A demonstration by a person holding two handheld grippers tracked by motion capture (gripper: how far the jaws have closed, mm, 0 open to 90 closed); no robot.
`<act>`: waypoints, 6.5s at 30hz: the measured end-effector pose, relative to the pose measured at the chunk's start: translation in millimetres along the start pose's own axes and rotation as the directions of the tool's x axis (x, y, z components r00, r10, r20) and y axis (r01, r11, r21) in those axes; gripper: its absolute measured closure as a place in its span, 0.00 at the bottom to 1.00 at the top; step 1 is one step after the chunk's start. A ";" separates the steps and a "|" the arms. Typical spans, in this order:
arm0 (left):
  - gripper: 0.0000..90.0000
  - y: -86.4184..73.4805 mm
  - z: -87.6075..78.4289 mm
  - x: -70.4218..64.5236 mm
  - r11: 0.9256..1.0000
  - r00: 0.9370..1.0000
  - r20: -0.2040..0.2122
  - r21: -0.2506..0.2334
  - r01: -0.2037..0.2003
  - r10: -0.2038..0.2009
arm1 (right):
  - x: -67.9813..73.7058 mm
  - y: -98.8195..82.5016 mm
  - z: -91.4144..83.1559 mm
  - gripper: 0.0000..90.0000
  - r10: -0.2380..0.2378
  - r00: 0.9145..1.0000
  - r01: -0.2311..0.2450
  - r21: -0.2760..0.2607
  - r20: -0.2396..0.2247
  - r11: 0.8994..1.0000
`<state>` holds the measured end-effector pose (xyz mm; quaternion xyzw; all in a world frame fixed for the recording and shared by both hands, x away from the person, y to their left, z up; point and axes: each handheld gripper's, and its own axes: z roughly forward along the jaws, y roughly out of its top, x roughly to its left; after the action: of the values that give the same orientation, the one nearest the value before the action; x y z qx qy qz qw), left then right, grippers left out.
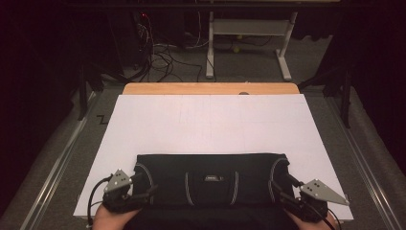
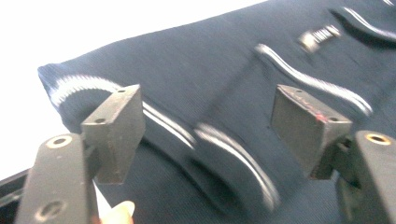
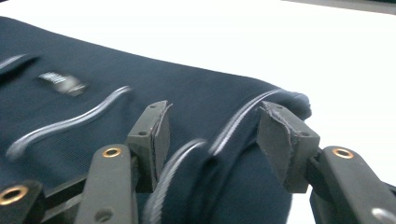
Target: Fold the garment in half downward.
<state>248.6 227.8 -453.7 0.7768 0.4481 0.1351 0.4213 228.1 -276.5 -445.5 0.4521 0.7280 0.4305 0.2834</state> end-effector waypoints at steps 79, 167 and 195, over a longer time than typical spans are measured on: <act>0.83 53.9 39.4 52.3 0.998 0.992 -0.120 -0.059 0.036 -0.043 | -46.0 44.7 73.8 0.90 -0.036 0.997 0.031 0.077 0.070 0.997; 0.78 72.4 98.4 50.3 0.999 1.000 0.001 0.038 0.028 -0.028 | -37.4 47.3 126.4 0.88 -0.010 0.998 0.021 0.206 -0.056 0.978; 0.78 30.2 44.6 5.0 0.998 0.994 0.098 -0.013 -0.055 0.056 | -24.3 18.2 52.8 0.88 -0.060 0.994 0.067 0.077 -0.093 0.995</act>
<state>295.3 200.7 -458.3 0.7923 0.4044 0.1106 0.4432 288.4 -274.9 -453.5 0.4196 0.7709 0.4117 0.2451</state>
